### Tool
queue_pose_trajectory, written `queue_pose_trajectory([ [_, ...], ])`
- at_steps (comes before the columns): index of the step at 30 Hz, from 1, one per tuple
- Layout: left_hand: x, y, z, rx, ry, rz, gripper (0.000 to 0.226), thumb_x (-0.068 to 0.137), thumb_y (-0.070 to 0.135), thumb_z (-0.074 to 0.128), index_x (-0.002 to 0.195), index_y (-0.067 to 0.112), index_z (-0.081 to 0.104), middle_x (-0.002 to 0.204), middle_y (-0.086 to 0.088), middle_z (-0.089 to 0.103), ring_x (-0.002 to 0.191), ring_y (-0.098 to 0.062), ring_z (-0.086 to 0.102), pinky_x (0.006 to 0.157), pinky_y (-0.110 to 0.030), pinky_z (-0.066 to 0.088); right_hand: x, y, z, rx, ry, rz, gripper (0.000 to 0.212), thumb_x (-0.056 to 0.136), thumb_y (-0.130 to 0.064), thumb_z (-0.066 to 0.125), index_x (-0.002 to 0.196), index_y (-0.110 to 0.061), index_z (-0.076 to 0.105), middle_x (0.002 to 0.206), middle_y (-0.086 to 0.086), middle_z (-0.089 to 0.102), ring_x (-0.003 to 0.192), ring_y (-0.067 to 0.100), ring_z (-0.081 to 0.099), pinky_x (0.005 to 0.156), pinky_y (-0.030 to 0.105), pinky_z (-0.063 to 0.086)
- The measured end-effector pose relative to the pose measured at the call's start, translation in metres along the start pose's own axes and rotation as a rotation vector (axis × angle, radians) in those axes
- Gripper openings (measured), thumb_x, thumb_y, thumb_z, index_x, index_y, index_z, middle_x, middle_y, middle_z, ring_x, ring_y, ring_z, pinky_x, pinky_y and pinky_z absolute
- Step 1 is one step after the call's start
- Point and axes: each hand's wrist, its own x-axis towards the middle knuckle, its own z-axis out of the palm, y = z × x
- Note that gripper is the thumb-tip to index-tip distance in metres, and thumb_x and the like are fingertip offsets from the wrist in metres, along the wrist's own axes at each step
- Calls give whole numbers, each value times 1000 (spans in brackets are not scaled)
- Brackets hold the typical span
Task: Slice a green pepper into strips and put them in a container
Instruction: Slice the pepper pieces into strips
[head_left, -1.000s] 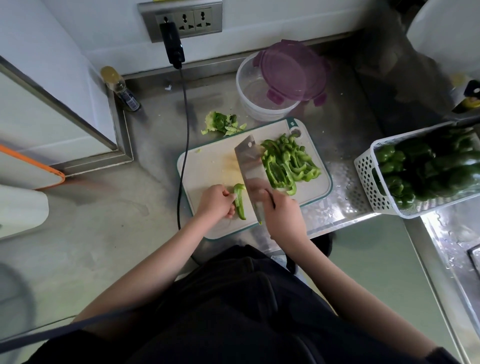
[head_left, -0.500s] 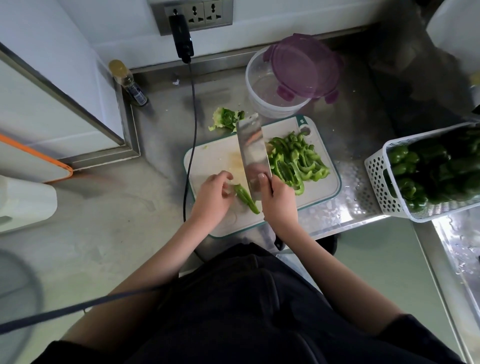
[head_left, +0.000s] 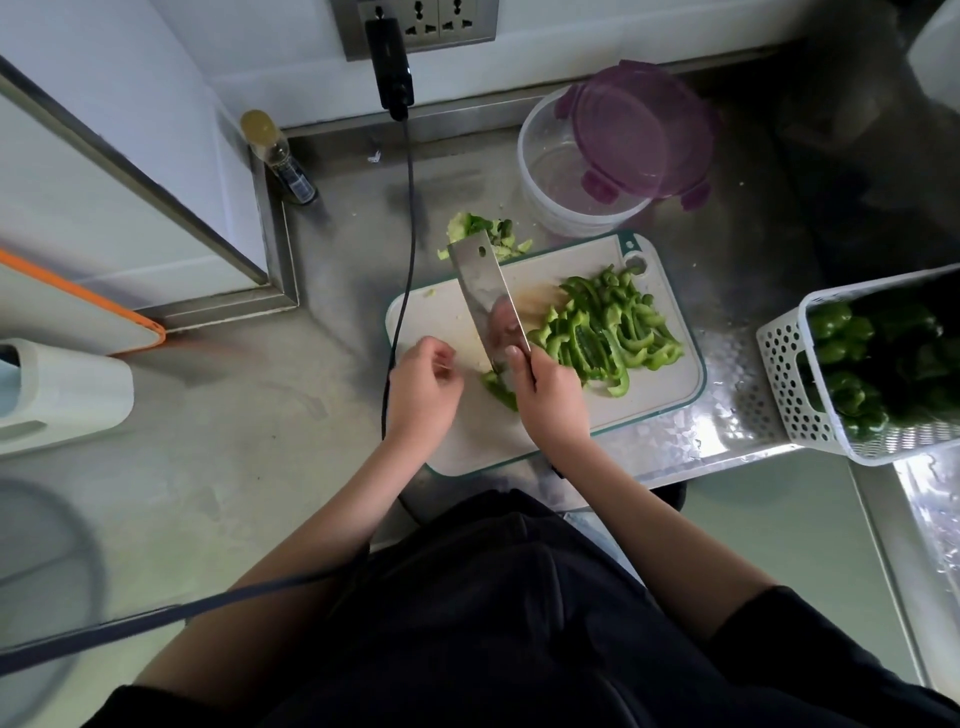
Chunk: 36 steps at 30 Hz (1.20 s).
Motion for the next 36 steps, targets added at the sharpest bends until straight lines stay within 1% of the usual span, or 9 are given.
queue_pose_trajectory([
  [2,4,4,-11,-87,118,-2,25,82,5,64,105,9,56,98,-3,59,86,-18,61,78,-30,52,-1,1,-4,1,-6,-28,30,100,-31,41,74,-16,43,49,-5,40,50,28,47,43,30,26],
  [4,14,13,-28,-105,153,71,47,84,10,67,126,7,48,112,-7,53,91,-15,56,78,-27,51,-3,3,-11,9,-10,-52,30,100,-31,41,80,-11,52,50,-5,41,45,20,43,42,29,25],
  [6,24,26,-45,22,120,262,70,81,14,72,140,7,36,125,-11,47,104,-15,46,87,-18,41,-4,6,-20,-8,-22,-92,30,100,-29,42,79,-10,52,49,-7,40,42,12,38,42,28,26],
  [9,37,39,-62,280,16,519,89,72,25,79,145,15,30,133,-9,47,119,-24,36,101,-21,22,-6,11,-31,-65,-36,-174,28,99,-26,46,75,-11,51,49,-2,42,42,19,40,43,34,32],
  [12,45,39,-63,251,-48,541,71,69,28,81,132,14,51,125,-5,57,116,-29,44,96,-16,23,-10,16,-35,-108,-37,-211,33,97,-30,47,79,-6,57,50,2,44,42,26,45,41,37,36],
  [15,47,36,-59,235,-34,551,44,71,23,80,109,7,65,105,-8,66,103,-30,54,84,-10,26,-15,20,-35,-164,-55,-225,51,93,-49,34,78,-6,58,50,4,48,43,30,50,41,36,39],
  [19,50,35,-59,261,-47,531,26,74,21,77,94,6,70,89,-6,68,94,-27,52,71,-20,28,-20,22,-30,-248,-86,-217,52,91,-47,32,86,-4,59,56,12,55,49,33,52,46,31,35],
  [28,63,27,-54,337,-107,518,23,76,26,75,89,9,69,84,-5,67,90,-27,52,75,-37,39,-20,17,-23,-357,-74,-220,33,99,-33,44,86,-6,60,51,6,50,44,31,51,43,26,30],
  [36,65,22,-53,373,-123,496,20,78,20,74,93,8,70,88,-4,67,95,-26,51,78,-35,37,-21,18,-19,-403,-130,-179,36,100,-35,40,97,-6,60,56,4,47,52,32,54,48,28,31],
])
